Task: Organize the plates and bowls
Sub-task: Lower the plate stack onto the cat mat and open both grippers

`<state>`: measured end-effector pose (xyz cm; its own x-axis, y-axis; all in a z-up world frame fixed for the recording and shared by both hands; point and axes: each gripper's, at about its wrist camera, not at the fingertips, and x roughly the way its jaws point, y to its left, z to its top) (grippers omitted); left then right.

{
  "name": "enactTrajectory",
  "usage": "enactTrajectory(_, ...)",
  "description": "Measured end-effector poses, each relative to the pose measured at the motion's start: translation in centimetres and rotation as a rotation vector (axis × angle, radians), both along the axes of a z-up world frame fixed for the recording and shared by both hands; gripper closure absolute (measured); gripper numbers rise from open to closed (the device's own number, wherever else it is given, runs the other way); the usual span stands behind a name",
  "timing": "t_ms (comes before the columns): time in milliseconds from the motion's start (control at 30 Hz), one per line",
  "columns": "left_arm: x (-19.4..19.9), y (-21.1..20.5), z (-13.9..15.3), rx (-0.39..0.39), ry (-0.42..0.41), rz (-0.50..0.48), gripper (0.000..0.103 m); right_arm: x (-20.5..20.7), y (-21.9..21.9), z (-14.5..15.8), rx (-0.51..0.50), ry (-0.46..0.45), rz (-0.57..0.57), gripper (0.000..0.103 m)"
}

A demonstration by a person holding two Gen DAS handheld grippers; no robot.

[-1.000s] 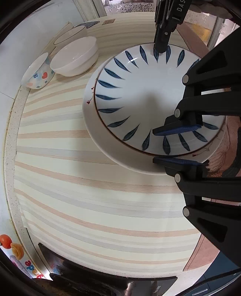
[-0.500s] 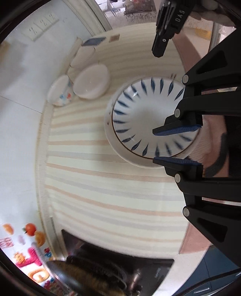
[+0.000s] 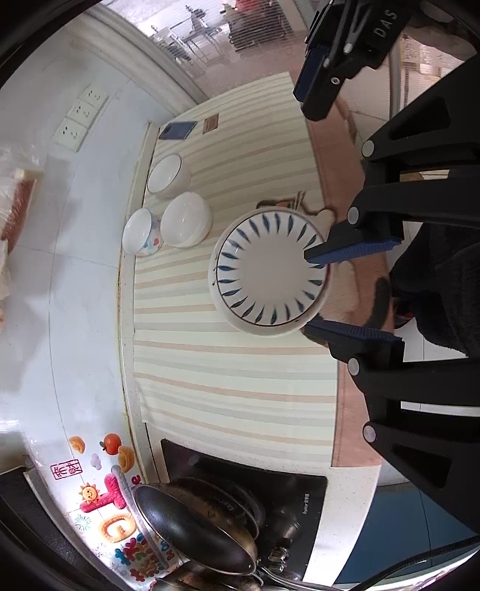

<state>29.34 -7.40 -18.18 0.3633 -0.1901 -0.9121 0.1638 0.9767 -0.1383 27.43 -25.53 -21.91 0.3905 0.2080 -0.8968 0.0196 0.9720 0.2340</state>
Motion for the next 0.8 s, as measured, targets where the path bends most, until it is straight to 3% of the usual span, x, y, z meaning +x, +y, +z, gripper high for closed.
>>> enactTrajectory(133,-1.8,0.1,1.3,-0.007,-0.027,-0.019,0.073,-2.9,1.1,1.7,-0.022,-0.024,-0.005,0.048)
enactTrajectory(400,-3.0,0.3,1.8,-0.015,-0.03,-0.037,0.072,-4.5,1.6,3.0,-0.002,-0.051,-0.024,0.047)
enactTrajectory(633,-1.2,0.0,0.6,-0.025,-0.032,-0.011,0.072,-1.7,-1.1,1.6,0.038,-0.025,-0.079,0.047)
enactTrajectory(800,3.2,-1.2,-0.8,-0.037,-0.033,0.028,0.072,2.7,-5.6,-0.9,0.047,-0.009,-0.139,0.047)
